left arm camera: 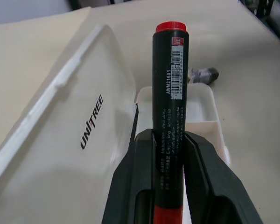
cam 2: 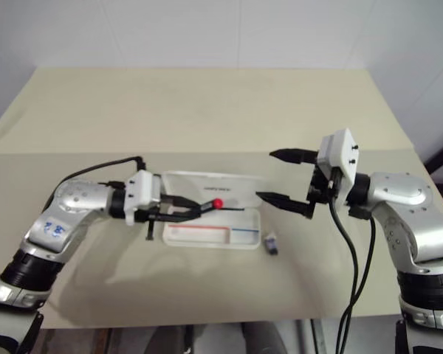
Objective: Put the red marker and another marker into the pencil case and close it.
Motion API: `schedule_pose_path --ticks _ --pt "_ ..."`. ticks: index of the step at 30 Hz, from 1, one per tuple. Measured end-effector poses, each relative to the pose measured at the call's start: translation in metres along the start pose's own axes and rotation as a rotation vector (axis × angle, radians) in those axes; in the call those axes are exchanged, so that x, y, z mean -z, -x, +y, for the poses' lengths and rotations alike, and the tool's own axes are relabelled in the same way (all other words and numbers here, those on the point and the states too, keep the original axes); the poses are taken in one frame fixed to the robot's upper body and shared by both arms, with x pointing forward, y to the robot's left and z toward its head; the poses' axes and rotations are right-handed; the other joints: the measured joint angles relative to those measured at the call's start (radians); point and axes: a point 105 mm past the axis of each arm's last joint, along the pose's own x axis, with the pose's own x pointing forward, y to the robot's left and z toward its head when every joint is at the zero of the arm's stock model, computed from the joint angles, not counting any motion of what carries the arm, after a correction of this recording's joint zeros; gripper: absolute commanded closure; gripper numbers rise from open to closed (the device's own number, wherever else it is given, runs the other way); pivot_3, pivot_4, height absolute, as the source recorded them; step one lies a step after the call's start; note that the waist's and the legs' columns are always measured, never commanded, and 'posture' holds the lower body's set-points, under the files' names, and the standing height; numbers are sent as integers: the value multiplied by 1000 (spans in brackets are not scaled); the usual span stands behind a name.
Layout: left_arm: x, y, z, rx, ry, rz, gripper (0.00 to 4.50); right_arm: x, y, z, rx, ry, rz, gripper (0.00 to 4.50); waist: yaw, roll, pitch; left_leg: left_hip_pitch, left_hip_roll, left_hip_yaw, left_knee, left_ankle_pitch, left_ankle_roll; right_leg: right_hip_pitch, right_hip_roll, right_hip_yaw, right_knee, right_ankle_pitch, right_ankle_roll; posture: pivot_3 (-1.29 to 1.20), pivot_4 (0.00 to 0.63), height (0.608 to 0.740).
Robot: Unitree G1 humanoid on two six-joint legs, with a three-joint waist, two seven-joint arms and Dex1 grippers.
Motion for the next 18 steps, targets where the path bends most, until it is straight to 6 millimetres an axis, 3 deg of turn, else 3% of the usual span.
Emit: schedule_pose_path --ticks 9,16,18 --pt "11 -19 -1 90 -69 101 3972 0 1 8 31 -19 5 0 0 0 0 -3 0 -1 10 -2 4 1 0 0 2 2 3 0 150 740" --pt "10 -30 3 80 -70 99 1718 -4 0 9 38 -11 -5 0 2 0 0 -4 0 -1 12 -2 4 1 0 0 3 2 4 0 150 740" --pt "4 -35 7 71 -69 78 1718 -4 0 9 39 -11 -5 0 3 0 0 -4 0 -1 12 -2 4 1 0 0 4 2 4 0 150 740"
